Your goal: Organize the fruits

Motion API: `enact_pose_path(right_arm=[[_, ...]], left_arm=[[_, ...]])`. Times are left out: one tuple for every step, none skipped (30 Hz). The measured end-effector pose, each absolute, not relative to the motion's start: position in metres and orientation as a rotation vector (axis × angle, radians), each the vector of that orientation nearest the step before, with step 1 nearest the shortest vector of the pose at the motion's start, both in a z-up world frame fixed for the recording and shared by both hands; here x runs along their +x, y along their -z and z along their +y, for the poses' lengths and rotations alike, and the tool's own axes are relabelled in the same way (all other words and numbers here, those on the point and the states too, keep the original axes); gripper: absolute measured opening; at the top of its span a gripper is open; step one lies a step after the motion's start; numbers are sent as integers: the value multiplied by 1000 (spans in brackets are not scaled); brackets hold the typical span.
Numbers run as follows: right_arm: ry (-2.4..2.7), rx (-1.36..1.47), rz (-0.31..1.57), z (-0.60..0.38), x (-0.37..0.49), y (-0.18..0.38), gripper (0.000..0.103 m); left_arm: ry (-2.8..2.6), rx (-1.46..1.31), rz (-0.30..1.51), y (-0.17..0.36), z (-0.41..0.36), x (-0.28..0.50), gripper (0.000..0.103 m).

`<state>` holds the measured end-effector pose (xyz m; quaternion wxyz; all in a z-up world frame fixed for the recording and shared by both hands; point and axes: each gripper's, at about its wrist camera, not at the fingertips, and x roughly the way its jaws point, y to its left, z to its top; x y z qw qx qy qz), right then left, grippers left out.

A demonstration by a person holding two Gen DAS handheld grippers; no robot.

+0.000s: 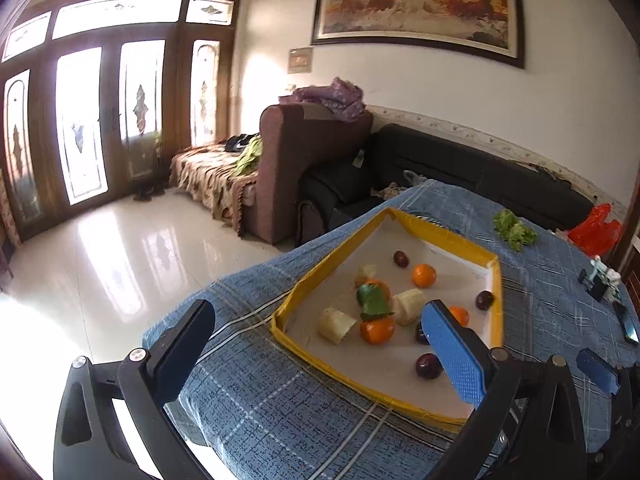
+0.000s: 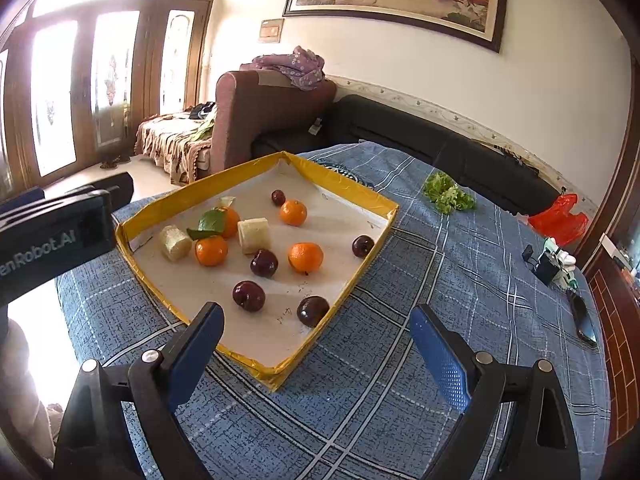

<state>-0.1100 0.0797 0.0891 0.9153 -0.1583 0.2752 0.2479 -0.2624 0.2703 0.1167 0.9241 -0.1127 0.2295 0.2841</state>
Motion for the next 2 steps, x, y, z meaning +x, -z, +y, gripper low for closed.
enact_pose_path(right_arm=[[-504, -314, 566, 75, -109, -90, 97], [-493, -298, 568, 68, -107, -93, 97]], left_arm=[[-568, -220, 471, -121, 265, -261, 103], [-553, -205, 463, -128, 258, -261, 103]])
